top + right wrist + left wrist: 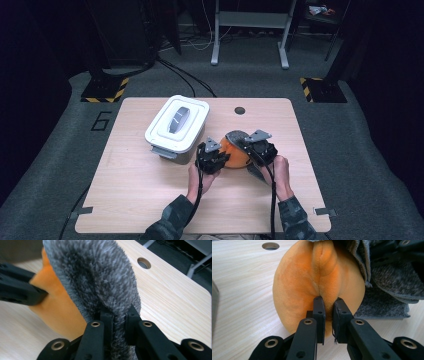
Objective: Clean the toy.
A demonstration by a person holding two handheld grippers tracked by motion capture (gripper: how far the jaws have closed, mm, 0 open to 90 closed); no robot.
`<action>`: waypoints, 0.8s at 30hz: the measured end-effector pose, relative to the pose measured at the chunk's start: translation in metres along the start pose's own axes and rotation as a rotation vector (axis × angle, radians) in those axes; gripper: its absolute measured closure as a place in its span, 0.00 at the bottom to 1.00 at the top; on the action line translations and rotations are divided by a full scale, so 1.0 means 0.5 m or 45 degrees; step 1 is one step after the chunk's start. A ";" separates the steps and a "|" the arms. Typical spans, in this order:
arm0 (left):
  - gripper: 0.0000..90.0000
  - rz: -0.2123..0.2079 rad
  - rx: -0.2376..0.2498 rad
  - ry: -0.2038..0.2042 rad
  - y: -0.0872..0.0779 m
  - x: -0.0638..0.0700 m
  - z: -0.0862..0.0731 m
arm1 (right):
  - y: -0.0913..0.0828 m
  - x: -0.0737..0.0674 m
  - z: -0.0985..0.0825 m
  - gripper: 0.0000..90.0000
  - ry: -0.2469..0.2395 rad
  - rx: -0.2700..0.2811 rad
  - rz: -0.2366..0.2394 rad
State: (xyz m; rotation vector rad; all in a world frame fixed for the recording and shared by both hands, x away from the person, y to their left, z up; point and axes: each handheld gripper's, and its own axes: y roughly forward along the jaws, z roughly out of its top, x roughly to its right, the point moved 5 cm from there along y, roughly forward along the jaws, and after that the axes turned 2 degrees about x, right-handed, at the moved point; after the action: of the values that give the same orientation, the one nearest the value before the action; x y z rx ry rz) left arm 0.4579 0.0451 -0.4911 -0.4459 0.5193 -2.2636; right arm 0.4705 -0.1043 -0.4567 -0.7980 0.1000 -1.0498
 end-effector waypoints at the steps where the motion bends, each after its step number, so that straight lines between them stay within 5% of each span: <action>1: 0.91 -0.005 -0.003 -0.005 0.001 -0.002 -0.001 | 0.003 -0.001 -0.001 0.91 -0.003 -0.006 -0.007; 15: 0.91 0.010 0.014 -0.050 0.005 -0.024 -0.012 | 0.048 0.033 -0.055 0.91 0.121 -0.102 0.000; 22: 0.91 0.012 0.020 -0.053 0.004 -0.030 -0.016 | 0.101 0.042 -0.110 0.91 0.174 -0.227 0.059; 24: 0.91 0.012 0.023 -0.053 0.004 -0.030 -0.016 | 0.108 0.047 -0.117 0.91 0.186 -0.217 0.075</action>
State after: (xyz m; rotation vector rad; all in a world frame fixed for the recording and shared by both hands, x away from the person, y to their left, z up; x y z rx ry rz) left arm 0.4652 0.0572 -0.5013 -0.4792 0.4786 -2.2437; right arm 0.4969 -0.1412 -0.5261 -0.8662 0.3389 -1.0523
